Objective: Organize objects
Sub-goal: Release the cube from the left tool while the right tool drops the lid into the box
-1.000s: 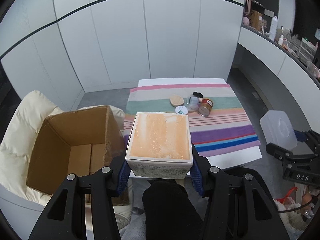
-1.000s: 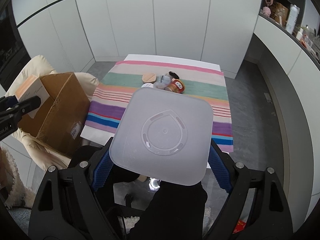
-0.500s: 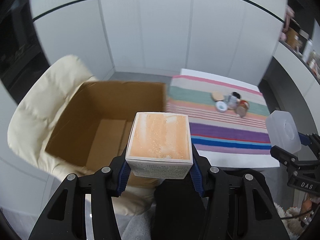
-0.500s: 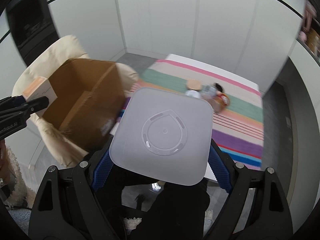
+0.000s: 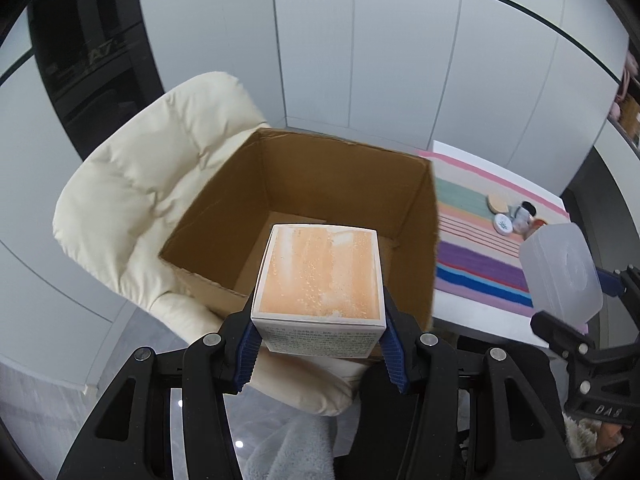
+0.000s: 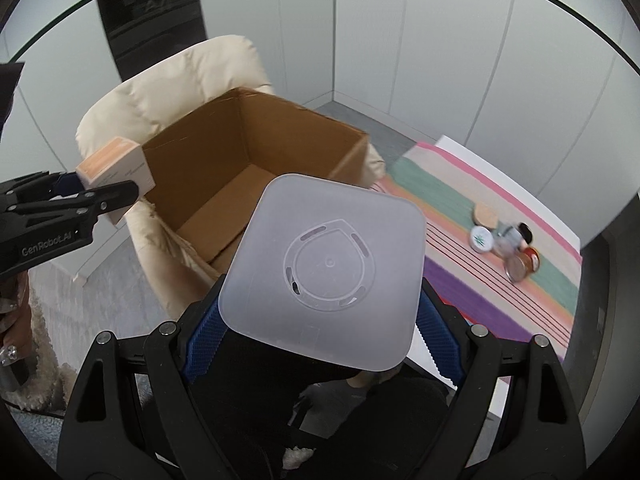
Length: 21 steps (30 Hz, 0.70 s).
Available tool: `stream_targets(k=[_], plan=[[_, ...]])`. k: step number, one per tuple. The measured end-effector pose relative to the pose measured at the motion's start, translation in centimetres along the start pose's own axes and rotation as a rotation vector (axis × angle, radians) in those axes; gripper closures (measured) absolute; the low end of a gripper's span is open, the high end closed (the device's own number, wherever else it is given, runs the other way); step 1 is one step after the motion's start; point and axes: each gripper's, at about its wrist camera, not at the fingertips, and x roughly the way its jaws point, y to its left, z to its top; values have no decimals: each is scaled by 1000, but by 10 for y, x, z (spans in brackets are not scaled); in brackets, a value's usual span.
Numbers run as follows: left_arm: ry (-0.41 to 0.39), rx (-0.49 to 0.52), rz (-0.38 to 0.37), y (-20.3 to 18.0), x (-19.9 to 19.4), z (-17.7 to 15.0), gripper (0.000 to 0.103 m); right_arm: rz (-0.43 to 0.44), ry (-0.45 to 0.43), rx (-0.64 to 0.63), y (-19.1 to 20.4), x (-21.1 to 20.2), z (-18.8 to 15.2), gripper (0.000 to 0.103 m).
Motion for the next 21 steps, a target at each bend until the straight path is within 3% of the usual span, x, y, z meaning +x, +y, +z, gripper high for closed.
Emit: stream_targets(k=[5,12,21], plan=[[-19,10,16,4,6,4,50,10,9,-25,12,10,7,15],[78,-53,-25,16,41,7,50,17,25,-40,12,29,17,15],[116,-74,1,23,79,25,50,36,35,-86,22,70,47,15]])
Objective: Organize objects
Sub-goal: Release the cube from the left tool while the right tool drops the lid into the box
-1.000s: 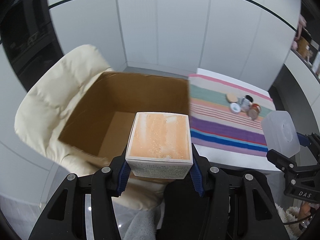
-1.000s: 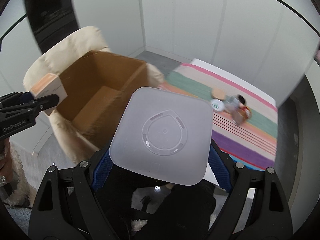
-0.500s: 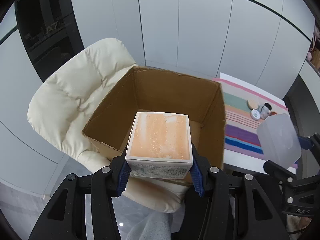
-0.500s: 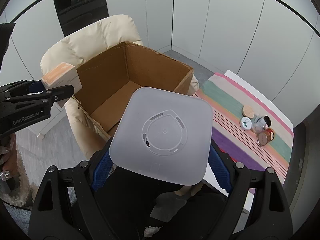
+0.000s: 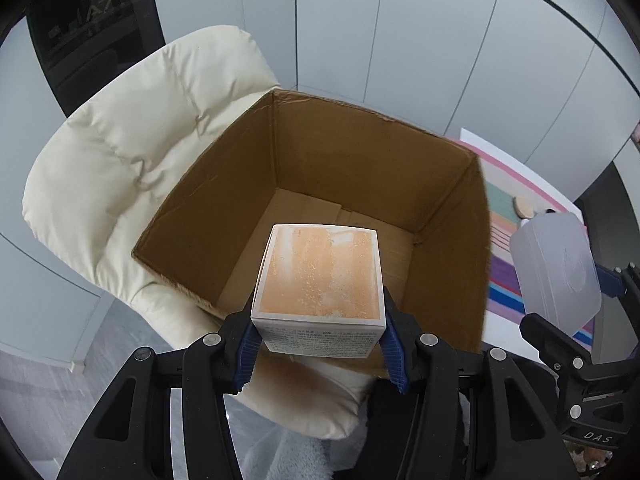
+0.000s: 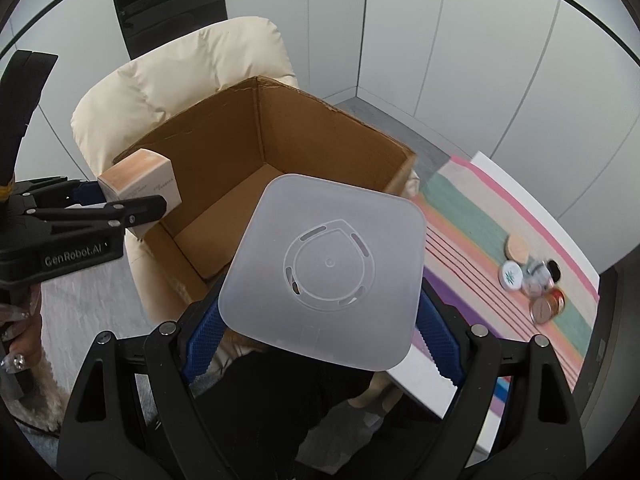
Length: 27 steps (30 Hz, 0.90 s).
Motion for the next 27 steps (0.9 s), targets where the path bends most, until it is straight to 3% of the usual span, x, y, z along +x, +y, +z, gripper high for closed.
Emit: stream_targets(k=[6,10,13,14,15,16,19,27], plan=[[-6,17,41,4,23,22,50,23,19,-30,9,37,24,15],[-51,30,69,11,30,38,50,33,35,-43,15,59,37,15],[-81,43,76,16,33,43,46,46,20,-50,18,68,43,13],[-69,37,81,19,37,42,39,35,18,-52,19,71,44,5],[-54,24,73,23,40,42,30,25,18,-52,20,73,45,0],[-37,8,58,26,43,41,27,22,12,-52,21,75,46,0],[-15,-17,26,32,47,41,26,44,14,-30,21,80,46,0],[-31,-26,30,37,43,39,26,60,10,6,16,81,47,0]])
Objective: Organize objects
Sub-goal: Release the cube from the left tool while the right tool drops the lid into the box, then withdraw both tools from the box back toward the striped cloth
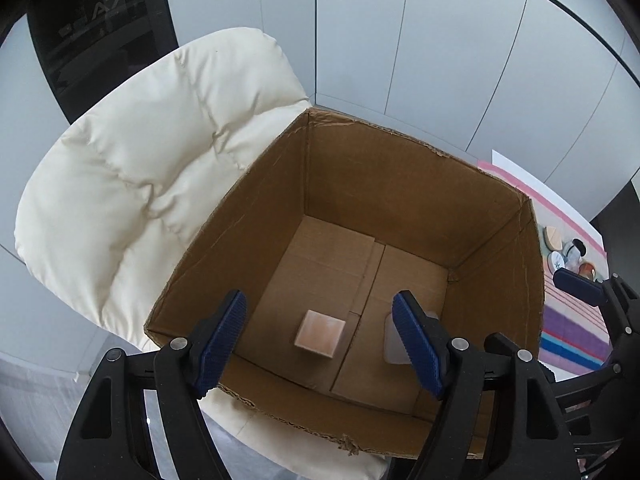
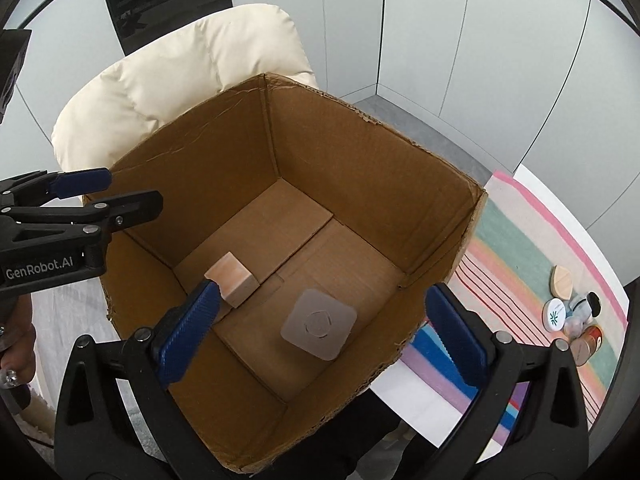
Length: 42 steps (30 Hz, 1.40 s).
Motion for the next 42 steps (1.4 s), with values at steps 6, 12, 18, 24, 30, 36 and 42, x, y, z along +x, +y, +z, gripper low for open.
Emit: stream_targets(k=[6,12,18,24,30,36,42], plan=[[-7,23,3,-5,-3,-1,26,-5,-2,4,-1,-4,0,0],[-14,40,10,-5,-9,-4,26,-8,2,22,-3,-12,-5,0],[-4,37,-7,0,-25,-17,26,-25,11,54,-6,-28,-13,0],[-29,51,-7,2,-47,-32,26,-40,12,79,-8,-50,-25,0],[-16,55,-18,3,-61,-54,26,-49,-1,100,-4,-73,-40,0],[-12,54,-21,3,-74,-72,26,-51,1,105,2,-90,-57,0],[6,58,-39,2,-79,-85,26,-31,17,111,10,-99,-74,0]])
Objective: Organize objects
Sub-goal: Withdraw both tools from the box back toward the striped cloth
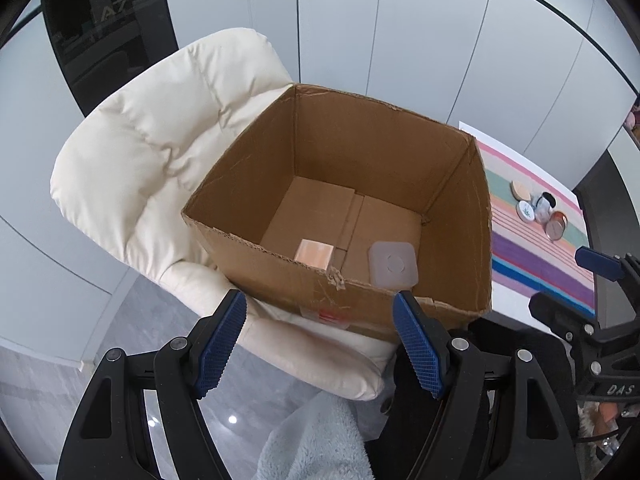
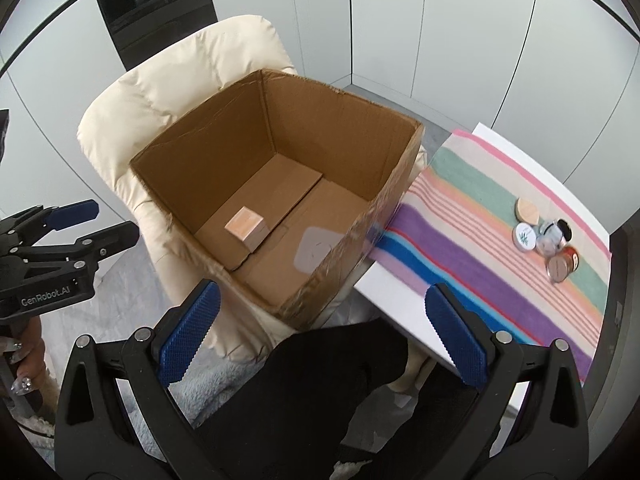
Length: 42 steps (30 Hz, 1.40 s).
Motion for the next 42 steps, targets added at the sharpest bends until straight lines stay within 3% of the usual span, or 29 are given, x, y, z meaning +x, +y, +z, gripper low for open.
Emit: stream_targets(k=[12,18,42], plan=[[-22,6,-17,-6,2,5,26,-24,-29,14,-3,-15,-8,0],[-30,36,-50,-28,6,17,26,-56,-41,52,-23,-24,-14,0],[-33,352,-216,-230,22,39,26,-285,-63,408,-208,-85,-87,0]])
